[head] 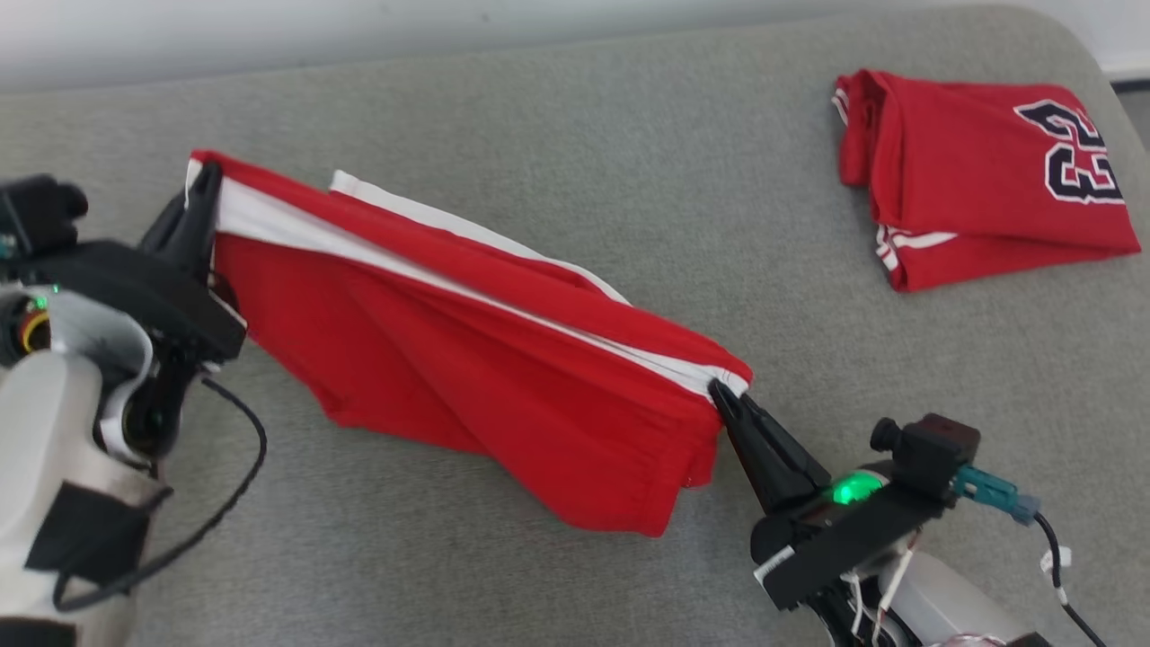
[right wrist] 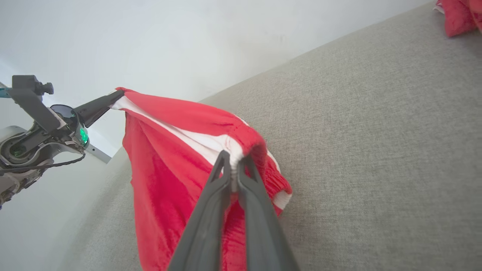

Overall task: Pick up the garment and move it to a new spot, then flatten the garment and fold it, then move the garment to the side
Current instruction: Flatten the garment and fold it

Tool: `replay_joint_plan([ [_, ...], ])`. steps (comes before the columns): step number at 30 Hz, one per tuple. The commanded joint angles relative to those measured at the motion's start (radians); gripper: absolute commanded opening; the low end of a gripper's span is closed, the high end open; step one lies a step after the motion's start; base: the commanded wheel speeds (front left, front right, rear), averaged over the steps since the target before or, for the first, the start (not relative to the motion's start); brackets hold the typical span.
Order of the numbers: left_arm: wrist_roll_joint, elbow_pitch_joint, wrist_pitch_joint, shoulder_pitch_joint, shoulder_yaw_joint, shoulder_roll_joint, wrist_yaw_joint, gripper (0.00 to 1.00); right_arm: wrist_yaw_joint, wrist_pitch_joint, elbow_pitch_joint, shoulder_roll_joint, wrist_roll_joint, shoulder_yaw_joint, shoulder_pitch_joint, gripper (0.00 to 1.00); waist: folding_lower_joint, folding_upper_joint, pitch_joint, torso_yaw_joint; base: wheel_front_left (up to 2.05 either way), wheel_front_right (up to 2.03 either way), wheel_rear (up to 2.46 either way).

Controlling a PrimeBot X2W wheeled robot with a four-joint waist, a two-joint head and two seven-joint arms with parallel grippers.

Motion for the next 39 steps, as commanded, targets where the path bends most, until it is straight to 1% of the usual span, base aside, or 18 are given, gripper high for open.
replay_joint_plan([
  [1, 0.015, 0.056, 0.013, -0.067, -0.012, 0.011, 0.004, 0.00, -0.002, 0.000, 0.027, 0.017, -0.016, 0.004, -0.035, 0.00, -0.0003, -0.0002, 0.072, -0.064, 0.00, 0.00, 0.00],
  [8, 0.031, 0.187, 0.011, -0.171, -0.073, 0.005, 0.003, 0.00, -0.002, 0.000, 0.082, 0.059, -0.034, 0.022, -0.094, 0.00, -0.0003, -0.0002, 0.101, -0.096, 0.00, 0.00, 0.00],
  [10, 0.032, 0.222, 0.008, -0.185, -0.088, 0.003, 0.003, 0.00, -0.002, 0.000, 0.092, 0.069, -0.039, 0.029, -0.104, 0.00, -0.0003, -0.0002, 0.102, -0.102, 0.00, 0.00, 0.00],
  [12, 0.038, 0.257, -0.002, -0.200, -0.100, 0.014, 0.003, 0.00, -0.002, 0.000, 0.099, 0.078, -0.041, 0.033, -0.110, 0.00, -0.0003, -0.0002, 0.102, -0.107, 0.00, 0.00, 0.00],
  [15, 0.025, 0.281, -0.018, -0.211, -0.109, 0.012, 0.003, 0.00, -0.002, 0.000, 0.106, 0.086, -0.045, 0.038, -0.116, 0.00, -0.0003, -0.0002, 0.101, -0.110, 0.00, 0.00, 0.00],
  [16, 0.018, 0.289, -0.026, -0.213, -0.114, 0.008, 0.003, 0.06, -0.002, 0.000, 0.107, 0.087, -0.052, 0.035, -0.119, 0.25, -0.0003, -0.0002, 0.099, -0.110, 0.00, 0.00, 0.00],
  [17, 0.012, 0.295, -0.033, -0.212, -0.121, 0.006, 0.003, 0.84, -0.002, 0.000, 0.109, 0.090, -0.056, 0.029, -0.119, 0.95, -0.0003, -0.0002, 0.096, -0.108, 0.00, 0.00, 0.00],
  [18, 0.008, 0.300, -0.043, -0.212, -0.130, 0.007, 0.003, 1.00, -0.002, 0.000, 0.110, 0.093, -0.059, 0.027, -0.114, 1.00, -0.0003, -0.0002, 0.094, -0.106, 0.00, 0.00, 0.00],
  [23, -0.030, 0.296, -0.104, -0.186, -0.168, 0.005, 0.003, 1.00, -0.002, 0.000, 0.092, 0.097, -0.108, -0.026, -0.073, 1.00, -0.0003, -0.0002, 0.061, -0.092, 0.00, 0.00, 0.00],
  [28, -0.069, 0.266, -0.182, -0.132, -0.200, 0.021, 0.003, 1.00, -0.002, 0.000, 0.041, 0.115, -0.186, -0.134, -0.007, 1.00, -0.0003, -0.0002, 0.012, -0.077, 0.00, 0.00, 0.00],
  [30, -0.077, 0.252, -0.224, -0.107, -0.208, 0.027, 0.003, 1.00, -0.002, 0.000, 0.008, 0.127, -0.233, -0.194, 0.026, 1.00, -0.0003, -0.0002, -0.006, -0.070, 0.00, 0.00, 0.00],
  [33, -0.066, 0.238, -0.275, -0.066, -0.224, 0.039, 0.003, 1.00, -0.002, 0.000, -0.044, 0.167, -0.303, -0.297, 0.081, 1.00, -0.0003, -0.0002, -0.029, -0.059, 0.00, 0.00, 0.00],
  [35, -0.054, 0.234, -0.298, -0.041, -0.226, 0.037, 0.003, 1.00, -0.002, 0.000, -0.083, 0.193, -0.375, -0.368, 0.119, 1.00, -0.0003, -0.0002, -0.042, -0.051, 0.00, 0.00, 0.00],
  [37, -0.038, 0.232, -0.313, -0.015, -0.224, 0.029, 0.003, 1.00, -0.002, 0.000, -0.122, 0.218, -0.458, -0.420, 0.159, 1.00, -0.0003, -0.0002, -0.053, -0.041, 0.00, 0.00, 0.00],
  [38, -0.015, 0.229, -0.321, 0.010, -0.223, 0.013, 0.012, 1.00, -0.002, 0.000, -0.152, 0.246, -0.524, -0.465, 0.203, 1.00, -0.0003, -0.0002, -0.062, -0.032, 0.00, 0.00, 0.00],
  [39, 0.000, 0.228, -0.321, 0.023, -0.222, 0.006, 0.019, 1.00, -0.002, 0.000, -0.162, 0.258, -0.545, -0.480, 0.223, 1.00, -0.0003, -0.0002, -0.066, -0.028, 0.00, 0.00, 0.00],
])
